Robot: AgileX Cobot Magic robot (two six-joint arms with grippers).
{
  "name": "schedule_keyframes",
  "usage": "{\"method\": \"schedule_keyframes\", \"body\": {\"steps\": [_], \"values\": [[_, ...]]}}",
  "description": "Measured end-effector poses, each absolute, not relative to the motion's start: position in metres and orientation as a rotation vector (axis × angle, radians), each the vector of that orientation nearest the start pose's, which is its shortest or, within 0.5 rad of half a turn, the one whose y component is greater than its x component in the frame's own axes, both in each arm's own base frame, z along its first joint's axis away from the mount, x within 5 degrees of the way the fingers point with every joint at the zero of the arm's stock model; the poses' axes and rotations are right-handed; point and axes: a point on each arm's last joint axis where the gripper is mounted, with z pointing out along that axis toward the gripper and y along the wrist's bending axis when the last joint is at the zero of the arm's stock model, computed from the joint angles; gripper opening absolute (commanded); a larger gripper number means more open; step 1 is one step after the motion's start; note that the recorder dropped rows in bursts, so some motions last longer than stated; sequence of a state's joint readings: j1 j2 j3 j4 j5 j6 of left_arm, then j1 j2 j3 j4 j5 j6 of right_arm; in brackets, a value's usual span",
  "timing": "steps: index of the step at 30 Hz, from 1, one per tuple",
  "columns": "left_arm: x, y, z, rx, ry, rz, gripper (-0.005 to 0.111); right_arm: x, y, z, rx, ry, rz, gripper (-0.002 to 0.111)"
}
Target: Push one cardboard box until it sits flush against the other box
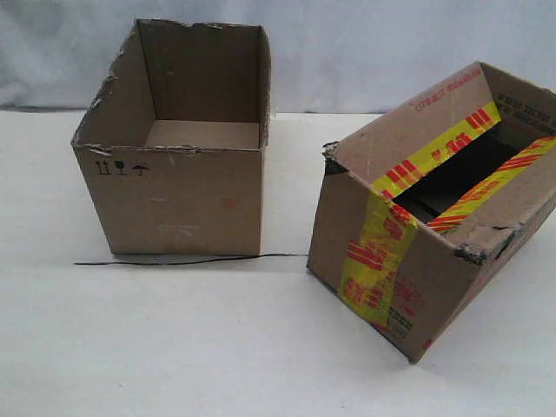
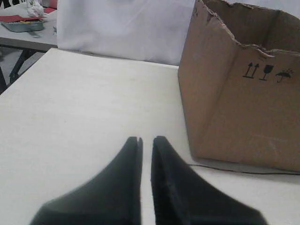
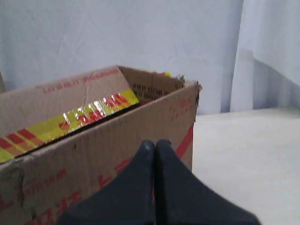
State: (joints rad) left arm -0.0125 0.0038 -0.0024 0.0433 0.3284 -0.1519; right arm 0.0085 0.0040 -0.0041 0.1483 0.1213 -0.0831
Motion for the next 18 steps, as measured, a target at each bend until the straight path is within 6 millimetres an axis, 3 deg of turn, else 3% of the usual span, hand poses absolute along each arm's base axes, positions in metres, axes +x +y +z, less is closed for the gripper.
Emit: {"method": "schedule_keyframes", "body": {"steps": [12,18], "values": [[0.054,0.001,0.184,-0.099,1.811,-0.075,0.000,0.048,-0.004,0.244,0.209,1.126,0.245,0.000],[0.054,0.001,0.184,-0.099,1.811,-0.075,0.000,0.050,-0.001,0.258,0.174,1.196,0.230,0.000]]}}
